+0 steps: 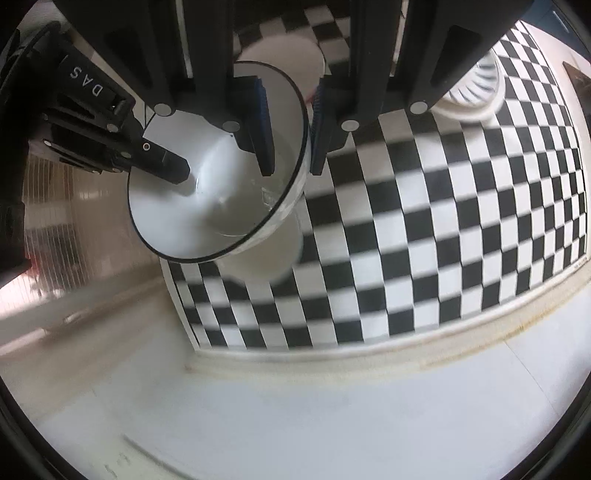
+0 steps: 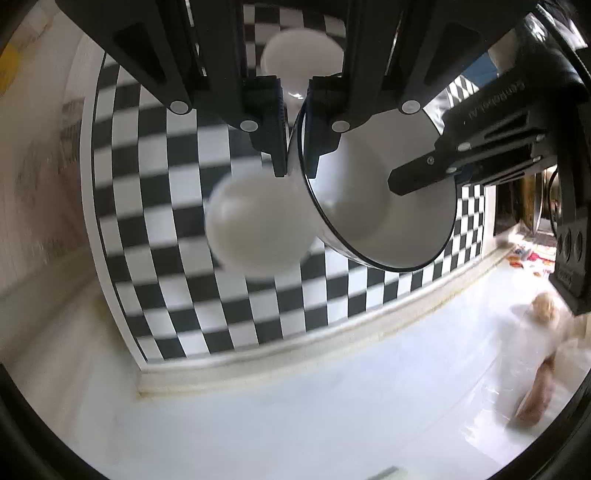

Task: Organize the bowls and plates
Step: 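Carry the plain white bowl with both tools and lower it into the red-flower bowl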

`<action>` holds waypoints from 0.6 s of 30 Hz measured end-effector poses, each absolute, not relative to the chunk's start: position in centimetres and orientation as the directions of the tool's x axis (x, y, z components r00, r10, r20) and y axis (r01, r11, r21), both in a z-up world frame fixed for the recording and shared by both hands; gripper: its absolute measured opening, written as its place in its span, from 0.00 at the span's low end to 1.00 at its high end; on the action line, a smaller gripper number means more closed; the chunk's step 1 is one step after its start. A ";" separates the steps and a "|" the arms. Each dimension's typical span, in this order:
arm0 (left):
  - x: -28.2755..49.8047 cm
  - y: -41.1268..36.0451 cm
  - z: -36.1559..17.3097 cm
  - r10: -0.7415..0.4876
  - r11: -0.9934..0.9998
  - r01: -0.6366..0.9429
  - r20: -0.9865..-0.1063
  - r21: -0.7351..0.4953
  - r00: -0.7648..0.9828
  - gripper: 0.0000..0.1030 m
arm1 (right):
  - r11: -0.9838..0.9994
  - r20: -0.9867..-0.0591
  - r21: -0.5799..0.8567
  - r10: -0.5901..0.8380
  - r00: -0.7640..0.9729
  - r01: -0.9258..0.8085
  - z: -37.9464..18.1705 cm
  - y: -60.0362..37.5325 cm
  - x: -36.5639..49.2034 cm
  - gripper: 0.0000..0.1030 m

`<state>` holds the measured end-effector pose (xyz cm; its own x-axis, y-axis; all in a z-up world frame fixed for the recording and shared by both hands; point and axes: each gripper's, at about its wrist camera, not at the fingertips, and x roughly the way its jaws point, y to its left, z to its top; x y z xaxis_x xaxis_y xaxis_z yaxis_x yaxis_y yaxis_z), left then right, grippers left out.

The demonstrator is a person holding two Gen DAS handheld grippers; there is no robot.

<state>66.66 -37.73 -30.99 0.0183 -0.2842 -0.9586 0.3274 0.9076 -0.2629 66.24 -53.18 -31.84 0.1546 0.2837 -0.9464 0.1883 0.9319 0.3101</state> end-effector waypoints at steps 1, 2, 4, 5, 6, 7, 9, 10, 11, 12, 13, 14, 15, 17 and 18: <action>65.9 -37.7 -31.3 -0.281 0.903 0.340 -0.960 -0.262 0.006 0.16 | 0.928 -0.946 0.316 0.290 0.146 0.198 -32.2 -53.1 64.8 0.10; 65.0 -37.6 -31.6 -0.279 0.899 0.350 -0.960 -0.263 -0.005 0.16 | 0.925 -0.945 0.320 0.295 0.140 0.205 -32.4 -53.0 63.8 0.10; 63.6 -37.3 -31.9 -0.272 0.893 0.365 -0.962 -0.263 -0.027 0.16 | 0.918 -0.942 0.331 0.309 0.129 0.218 -33.3 -52.9 62.1 0.10; 63.0 -37.1 -32.2 -0.272 0.891 0.368 -0.961 -0.267 -0.037 0.16 | 0.916 -0.941 0.335 0.314 0.126 0.223 -33.6 -52.9 61.5 0.10; 62.5 -37.2 -32.5 -0.269 0.890 0.371 -0.962 -0.266 -0.046 0.16 | 0.912 -0.940 0.339 0.320 0.119 0.229 -34.1 -52.6 60.9 0.10; 62.3 -37.2 -33.2 -0.264 0.891 0.369 -0.963 -0.266 -0.057 0.16 | 0.908 -0.939 0.344 0.328 0.107 0.237 -34.6 -52.4 59.9 0.10; 61.1 -37.0 -34.0 -0.254 0.891 0.368 -0.964 -0.264 -0.078 0.16 | 0.909 -0.940 0.340 0.329 0.088 0.239 -35.5 -51.8 58.7 0.10; 60.7 -37.0 -34.5 -0.249 0.892 0.368 -0.965 -0.263 -0.086 0.16 | 0.909 -0.941 0.339 0.330 0.080 0.242 -35.9 -51.8 58.3 0.10; 60.2 -36.7 -34.6 -0.245 0.893 0.367 -0.965 -0.262 -0.093 0.16 | 0.908 -0.941 0.339 0.332 0.071 0.245 -36.5 -51.7 57.9 0.10; 59.7 -36.7 -35.2 -0.234 0.893 0.369 -0.966 -0.257 -0.107 0.16 | 0.909 -0.941 0.337 0.333 0.059 0.246 -37.0 -51.6 57.4 0.10; 59.4 -36.7 -35.7 -0.226 0.894 0.370 -0.967 -0.254 -0.117 0.16 | 0.908 -0.941 0.336 0.335 0.049 0.250 -37.6 -51.5 57.1 0.10; 59.0 -36.7 -36.2 -0.217 0.896 0.369 -0.968 -0.249 -0.127 0.16 | 0.906 -0.940 0.337 0.338 0.040 0.255 -38.1 -51.5 56.7 0.10; 58.8 -36.7 -36.6 -0.210 0.896 0.369 -0.969 -0.245 -0.132 0.16 | 0.908 -0.941 0.334 0.338 0.028 0.254 -38.6 -51.3 56.3 0.10; 58.3 -36.8 -37.4 -0.191 0.900 0.368 -0.971 -0.232 -0.144 0.16 | 0.911 -0.943 0.325 0.332 0.015 0.252 -39.2 -51.0 55.9 0.10; 58.1 -36.8 -37.8 -0.184 0.902 0.368 -0.972 -0.226 -0.148 0.16 | 0.915 -0.945 0.319 0.328 0.006 0.247 -39.5 -50.9 55.7 0.10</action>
<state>58.07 -36.81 -37.81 -0.1479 -0.1837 -0.9718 0.3685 0.9016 -0.2265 55.65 -50.87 -39.50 0.0057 0.3282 -0.9446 0.2472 0.9148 0.3193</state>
